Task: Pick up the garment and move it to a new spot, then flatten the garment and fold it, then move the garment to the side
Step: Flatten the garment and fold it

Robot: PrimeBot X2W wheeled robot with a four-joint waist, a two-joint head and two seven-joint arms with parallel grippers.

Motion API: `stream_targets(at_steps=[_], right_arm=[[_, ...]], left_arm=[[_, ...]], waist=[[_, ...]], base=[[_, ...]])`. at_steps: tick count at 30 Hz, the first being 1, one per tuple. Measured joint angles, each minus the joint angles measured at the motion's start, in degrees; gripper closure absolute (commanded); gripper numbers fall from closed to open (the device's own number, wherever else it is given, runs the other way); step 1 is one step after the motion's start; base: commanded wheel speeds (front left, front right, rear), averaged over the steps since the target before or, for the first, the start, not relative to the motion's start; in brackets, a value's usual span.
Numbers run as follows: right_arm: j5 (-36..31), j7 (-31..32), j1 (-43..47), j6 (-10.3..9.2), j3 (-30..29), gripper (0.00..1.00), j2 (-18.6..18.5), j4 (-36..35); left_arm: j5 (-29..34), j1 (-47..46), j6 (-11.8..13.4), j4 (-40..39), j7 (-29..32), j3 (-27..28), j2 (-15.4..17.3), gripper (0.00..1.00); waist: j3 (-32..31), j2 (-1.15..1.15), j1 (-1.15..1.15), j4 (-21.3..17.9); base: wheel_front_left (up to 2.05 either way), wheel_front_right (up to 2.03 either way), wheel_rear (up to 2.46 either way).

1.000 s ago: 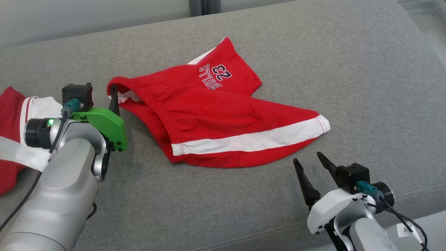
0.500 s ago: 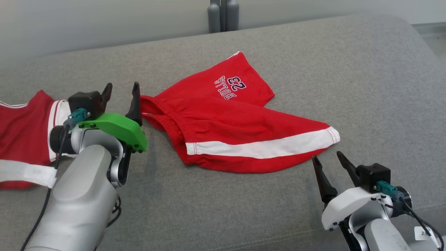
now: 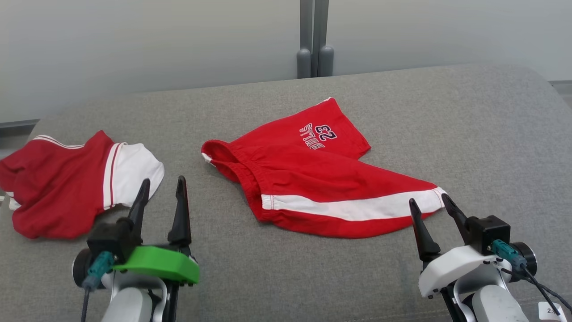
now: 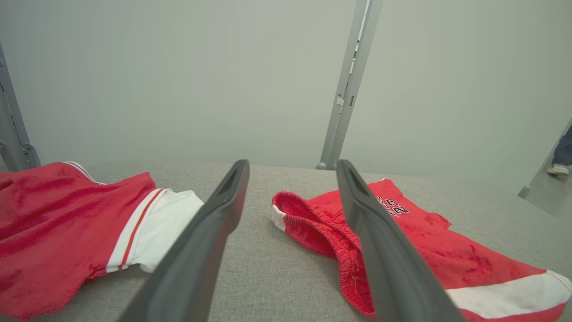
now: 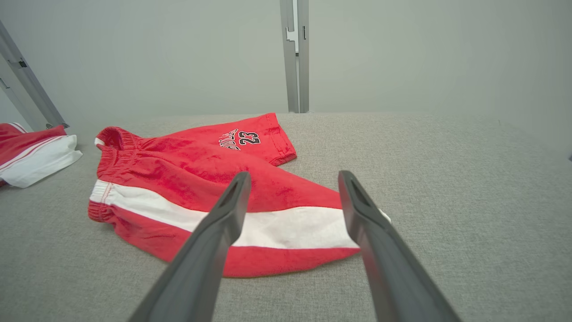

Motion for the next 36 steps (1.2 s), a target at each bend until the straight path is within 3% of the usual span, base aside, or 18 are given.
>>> stream_targets(at_steps=[11, 23, 31, 36], right_arm=[[-2.4, -2.7, 2.4, 0.00, -1.7, 0.00, 0.0, 0.8], [-2.6, -2.9, 4.9, 0.00, -1.6, 0.00, 0.0, 1.7], [-1.6, -2.9, 7.0, 0.00, -3.7, 0.00, 0.0, 2.3], [-1.1, -2.9, 7.4, 0.00, -4.0, 0.00, 0.0, 2.4]], left_arm=[[8.5, 11.1, -1.1, 0.7, 0.0, 1.6, -1.4, 0.00], [8.4, 17.0, -0.5, 0.1, 0.0, 4.2, -2.6, 0.00], [9.3, 20.8, -3.8, -6.9, 0.0, 5.9, -3.1, 0.00], [9.5, 23.0, -5.4, -7.3, 0.0, 6.2, -3.1, 0.00]], waist=[[-4.2, 0.00, 0.00, 2.2], [-6.6, 0.00, 0.00, 4.7], [-6.5, 0.00, 0.00, 4.8], [-6.2, 0.00, 0.00, 4.4]], base=[[0.00, 0.00, 0.00], [0.00, 0.00, 0.00], [0.00, 0.00, 0.00], [0.00, 0.00, 0.00]])
